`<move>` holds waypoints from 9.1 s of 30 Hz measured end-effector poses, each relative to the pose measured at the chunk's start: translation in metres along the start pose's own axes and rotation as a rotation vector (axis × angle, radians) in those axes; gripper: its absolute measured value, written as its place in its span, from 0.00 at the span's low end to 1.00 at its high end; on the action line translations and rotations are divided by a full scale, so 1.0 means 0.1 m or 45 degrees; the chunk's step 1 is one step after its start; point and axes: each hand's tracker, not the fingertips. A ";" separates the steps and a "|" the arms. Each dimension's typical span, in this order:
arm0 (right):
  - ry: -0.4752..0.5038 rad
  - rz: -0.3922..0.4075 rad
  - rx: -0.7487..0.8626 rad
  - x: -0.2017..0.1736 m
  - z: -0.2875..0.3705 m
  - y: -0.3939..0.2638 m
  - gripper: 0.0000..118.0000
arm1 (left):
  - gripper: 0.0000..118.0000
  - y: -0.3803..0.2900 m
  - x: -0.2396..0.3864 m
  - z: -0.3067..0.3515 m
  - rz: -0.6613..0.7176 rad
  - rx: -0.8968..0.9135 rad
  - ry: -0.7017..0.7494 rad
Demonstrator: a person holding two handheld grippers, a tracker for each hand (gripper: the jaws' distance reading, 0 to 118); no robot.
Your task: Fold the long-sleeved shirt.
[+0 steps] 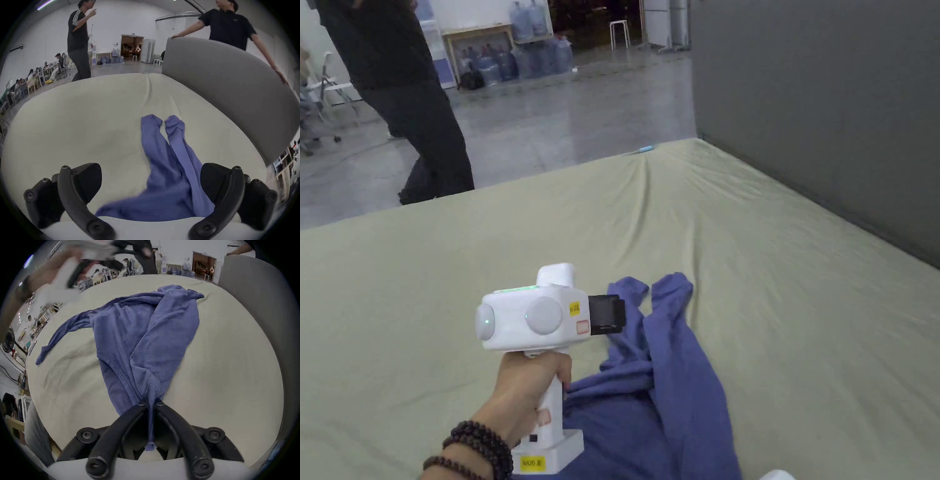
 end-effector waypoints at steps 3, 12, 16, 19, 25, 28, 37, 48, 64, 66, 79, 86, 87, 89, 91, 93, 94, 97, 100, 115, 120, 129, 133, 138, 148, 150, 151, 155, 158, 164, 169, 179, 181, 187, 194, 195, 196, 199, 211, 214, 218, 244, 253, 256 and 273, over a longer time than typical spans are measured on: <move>0.008 -0.004 0.022 0.01 0.01 -0.04 0.00 | 0.99 0.25 0.01 -0.62 -0.036 -0.085 0.133; 0.043 -0.053 0.053 0.07 0.01 -0.09 0.00 | 0.35 0.31 0.13 -1.47 -0.005 -0.182 0.220; 0.046 -0.055 0.052 0.08 0.01 -0.09 0.00 | 0.03 0.17 0.35 -1.51 -0.119 -0.176 0.247; 0.048 -0.061 0.053 0.09 0.00 -0.10 0.00 | 0.02 0.23 0.34 -1.28 -0.049 -0.165 0.229; 0.104 -0.155 0.067 0.22 0.14 -0.04 0.00 | 0.02 0.40 -0.14 -0.01 0.066 0.022 0.115; 0.057 -0.141 0.184 0.28 0.46 0.13 0.00 | 0.02 0.38 -0.49 0.91 0.076 0.168 0.107; -0.001 -0.128 0.594 0.37 1.72 1.37 0.00 | 0.02 0.01 -1.26 3.62 0.158 0.511 0.215; -0.023 0.079 0.824 -0.60 2.84 3.03 0.00 | 0.02 -0.10 -1.58 5.37 0.220 0.786 0.316; -0.250 0.047 1.080 -0.74 4.11 4.81 0.00 | 0.02 1.50 -1.77 5.59 0.283 0.975 0.440; -0.279 0.032 1.097 -0.72 4.14 4.89 0.00 | 0.02 1.61 -1.74 5.56 0.296 0.998 0.421; -0.163 -0.063 0.837 -0.20 2.33 4.29 0.00 | 0.02 0.64 -1.95 4.06 0.306 0.727 0.382; -0.124 -0.138 0.652 -0.02 1.26 3.74 0.00 | 0.02 -0.19 -2.13 3.27 0.389 0.518 0.375; -0.122 -0.137 0.641 -0.03 1.22 3.68 0.00 | 0.02 -0.27 -2.13 3.23 0.389 0.503 0.372; -0.116 -0.110 0.629 -0.05 1.22 3.56 0.00 | 0.02 -0.37 -2.09 3.28 0.383 0.490 0.374; -0.087 -0.066 0.646 -0.10 1.31 3.35 0.00 | 0.02 -0.51 -2.03 3.42 0.370 0.501 0.342; -0.057 -0.012 0.657 -0.15 1.40 3.01 0.00 | 0.02 -0.69 -1.93 3.60 0.326 0.501 0.339; -0.050 0.033 0.646 -0.17 1.43 2.81 0.00 | 0.02 -0.84 -1.87 3.69 0.303 0.498 0.325; -0.004 0.082 0.614 -0.23 1.45 2.13 0.00 | 0.02 -1.38 -1.70 3.86 0.251 0.503 0.252; 0.063 0.060 0.540 -0.24 1.37 1.42 0.00 | 0.02 -2.05 -1.59 3.87 0.240 0.445 0.221; 0.098 0.077 -0.017 -0.30 0.52 -0.51 0.00 | 0.03 -3.95 -1.44 3.66 0.389 0.164 0.177; 0.052 0.002 0.020 -0.22 0.79 -0.40 0.92 | 0.97 -3.78 -1.42 3.87 0.424 0.159 0.194; 0.076 -0.064 0.197 -0.22 1.20 -0.33 0.00 | 0.00 -3.54 -1.37 4.19 0.474 0.269 0.207; 0.088 -0.047 0.164 -0.32 1.14 -0.35 0.00 | 0.00 -3.51 -1.35 3.97 0.452 0.172 0.231; 0.114 -0.044 0.169 -0.34 1.14 -0.35 0.00 | 0.87 -3.49 -1.46 3.76 0.499 0.148 0.359; 0.112 -0.059 0.140 -0.31 1.06 -0.38 0.00 | 0.87 -3.62 -1.70 3.13 0.539 -0.105 0.411; 0.114 -0.064 0.128 -0.30 1.03 -0.40 0.00 | 0.72 -3.64 -1.67 3.10 0.536 -0.107 0.398; 0.111 -0.065 0.119 -0.30 1.01 -0.40 0.00 | 0.63 -3.65 -1.62 3.07 0.498 -0.115 0.434; 0.084 -0.057 0.076 -0.30 0.90 -0.40 0.00 | 0.04 -3.61 -1.64 3.19 0.469 -0.096 0.384; 0.090 -0.053 0.071 -0.31 0.87 -0.33 0.00 | 0.04 -3.57 -1.59 3.35 0.452 -0.077 0.386; 0.120 -0.003 0.122 -0.31 0.67 0.41 0.00 | 0.04 -3.51 -1.58 3.48 0.455 -0.032 0.338; 0.083 0.097 0.118 -0.33 0.12 1.30 0.07 | 0.04 -3.52 -1.58 3.50 0.486 -0.028 0.329; 0.075 0.250 0.050 -0.56 -0.94 2.44 0.64 | 0.04 -3.53 -1.60 3.51 0.517 -0.034 0.321; 0.097 0.286 0.050 -0.73 -1.07 2.61 0.64 | 0.04 -3.50 -1.60 3.51 0.533 -0.035 0.310; 0.044 0.295 -0.080 -1.04 -1.66 2.81 0.62 | 0.04 -3.50 -1.62 3.47 0.552 -0.045 0.308; 0.048 0.234 -0.134 -1.05 -1.67 2.76 0.03 | 0.04 -3.50 -1.60 3.46 0.535 -0.042 0.322; 0.043 0.243 -0.111 -1.04 -1.59 2.76 0.03 | 0.04 -3.48 -1.60 3.47 0.540 -0.036 0.326; 0.041 0.214 -0.077 -1.01 -1.48 2.77 0.03 | 0.04 -3.45 -1.60 3.52 0.551 -0.003 0.336; 0.079 0.213 0.049 -0.90 -1.01 2.84 0.03 | 0.04 -3.24 -1.65 3.72 0.531 0.158 0.348; -0.070 0.143 0.617 -0.32 1.58 3.44 0.03 | 0.04 -1.36 -1.70 4.48 0.277 0.727 0.328; -0.127 0.081 0.722 -0.20 2.03 3.70 0.03 | 0.04 -0.82 -1.70 4.58 0.199 0.844 0.349; -0.161 -0.006 0.833 -0.09 2.46 4.06 0.03 | 0.04 -0.14 -1.78 4.67 0.243 0.934 0.320; -0.168 -0.234 0.673 0.36 1.25 3.64 0.03 | 0.04 -0.23 -2.01 3.30 0.186 0.642 0.344; -0.127 -0.154 0.639 0.33 1.24 2.71 0.03 | 0.04 -0.92 -2.01 3.42 0.212 0.629 0.243; -0.116 -0.105 0.592 0.23 1.32 2.16 0.03 | 0.04 -1.34 -1.84 3.58 0.190 0.629 0.204; -0.077 -0.060 0.036 -0.02 0.40 -0.33 0.04 | 0.04 -3.92 -1.58 3.44 0.279 0.242 0.088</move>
